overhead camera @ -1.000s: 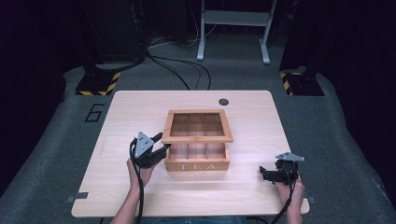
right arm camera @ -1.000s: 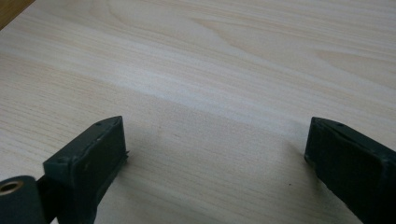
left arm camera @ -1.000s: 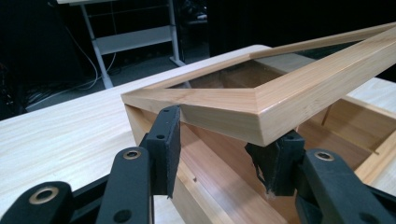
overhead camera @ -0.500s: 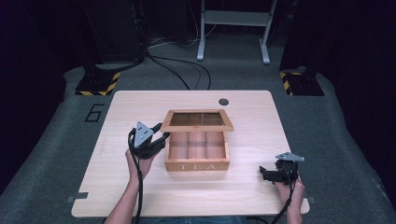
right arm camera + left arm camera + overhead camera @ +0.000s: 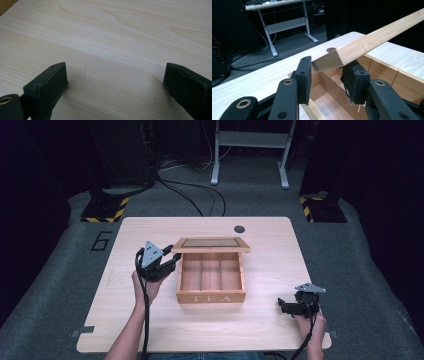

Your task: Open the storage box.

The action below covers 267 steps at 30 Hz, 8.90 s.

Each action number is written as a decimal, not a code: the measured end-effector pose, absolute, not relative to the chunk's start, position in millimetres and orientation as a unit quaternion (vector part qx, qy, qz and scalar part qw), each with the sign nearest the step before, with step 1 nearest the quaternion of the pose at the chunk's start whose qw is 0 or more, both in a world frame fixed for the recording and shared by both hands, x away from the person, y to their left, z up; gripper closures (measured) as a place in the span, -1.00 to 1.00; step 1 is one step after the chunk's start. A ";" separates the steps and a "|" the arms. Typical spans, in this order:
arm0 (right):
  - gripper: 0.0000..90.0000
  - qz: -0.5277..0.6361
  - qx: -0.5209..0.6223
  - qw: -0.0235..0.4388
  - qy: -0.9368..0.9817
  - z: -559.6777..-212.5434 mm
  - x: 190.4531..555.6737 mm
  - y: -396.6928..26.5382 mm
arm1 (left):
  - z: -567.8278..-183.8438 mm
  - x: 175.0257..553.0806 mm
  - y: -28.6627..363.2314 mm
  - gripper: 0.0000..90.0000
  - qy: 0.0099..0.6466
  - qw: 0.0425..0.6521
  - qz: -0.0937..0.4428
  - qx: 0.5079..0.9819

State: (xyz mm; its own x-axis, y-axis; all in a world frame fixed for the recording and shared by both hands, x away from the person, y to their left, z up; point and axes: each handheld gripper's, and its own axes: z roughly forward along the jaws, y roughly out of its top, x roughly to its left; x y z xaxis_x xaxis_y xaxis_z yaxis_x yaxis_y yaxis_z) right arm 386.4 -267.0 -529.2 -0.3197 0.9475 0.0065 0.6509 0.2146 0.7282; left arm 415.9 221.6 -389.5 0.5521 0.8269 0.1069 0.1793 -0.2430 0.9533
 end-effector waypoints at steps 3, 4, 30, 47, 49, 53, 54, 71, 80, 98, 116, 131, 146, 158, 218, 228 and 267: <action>-0.89 0.326 0.538 0.230 0.743 -529.3 386.5 -266.7 | -386.3 418.3 220.9 0.34 0.347 0.506 0.322 0.721; -0.89 0.326 0.538 0.229 0.743 -529.3 386.5 -266.6 | -385.1 419.0 221.4 0.34 0.346 0.503 0.323 0.723; -0.89 0.325 0.538 0.229 0.743 -529.2 386.4 -266.9 | -362.1 439.1 222.8 0.35 0.351 0.495 0.306 0.733; -0.89 0.326 0.539 0.229 0.742 -529.2 386.5 -266.5 | -354.7 447.9 224.1 0.36 0.353 0.496 0.298 0.736; -0.89 0.324 0.538 0.228 0.744 -529.0 386.4 -266.8 | -354.9 448.1 224.0 0.36 0.353 0.497 0.299 0.734; -0.89 0.324 0.537 0.229 0.745 -529.2 386.4 -267.1 | -354.8 447.8 224.3 0.36 0.352 0.495 0.298 0.736; -0.89 0.325 0.539 0.228 0.743 -529.2 386.4 -266.5 | -354.8 447.8 224.3 0.36 0.352 0.495 0.298 0.736; -0.89 0.324 0.538 0.229 0.744 -529.2 386.4 -266.8 | -355.0 448.1 224.3 0.36 0.353 0.497 0.297 0.735; -0.89 0.323 0.537 0.229 0.745 -529.1 386.4 -267.1 | -354.8 448.4 224.1 0.36 0.354 0.498 0.297 0.734; -0.89 0.326 0.539 0.229 0.742 -529.3 386.4 -266.5 | -354.6 448.5 224.2 0.36 0.354 0.498 0.297 0.734; -0.89 0.324 0.540 0.228 0.743 -529.1 386.2 -266.4 | -354.7 448.4 224.2 0.36 0.354 0.498 0.296 0.734; -0.89 0.323 0.537 0.230 0.744 -529.2 386.2 -266.9 | -353.6 448.8 224.2 0.36 0.356 0.496 0.292 0.736; -0.89 0.323 0.538 0.229 0.744 -529.1 386.1 -266.8 | -353.7 448.7 224.2 0.36 0.357 0.496 0.292 0.736; -0.89 0.324 0.540 0.229 0.742 -529.1 386.2 -266.4 | -353.3 448.8 224.2 0.36 0.355 0.495 0.291 0.737; -0.89 0.323 0.538 0.229 0.744 -529.1 386.3 -266.9 | -352.9 448.7 223.7 0.36 0.358 0.494 0.291 0.737; -0.89 0.323 0.538 0.229 0.744 -529.1 386.3 -266.9 | -352.8 448.4 223.8 0.36 0.356 0.492 0.291 0.740; -0.89 0.322 0.534 0.230 0.747 -529.2 386.3 -267.5 | -387.1 411.0 220.7 0.33 0.346 0.478 0.306 0.747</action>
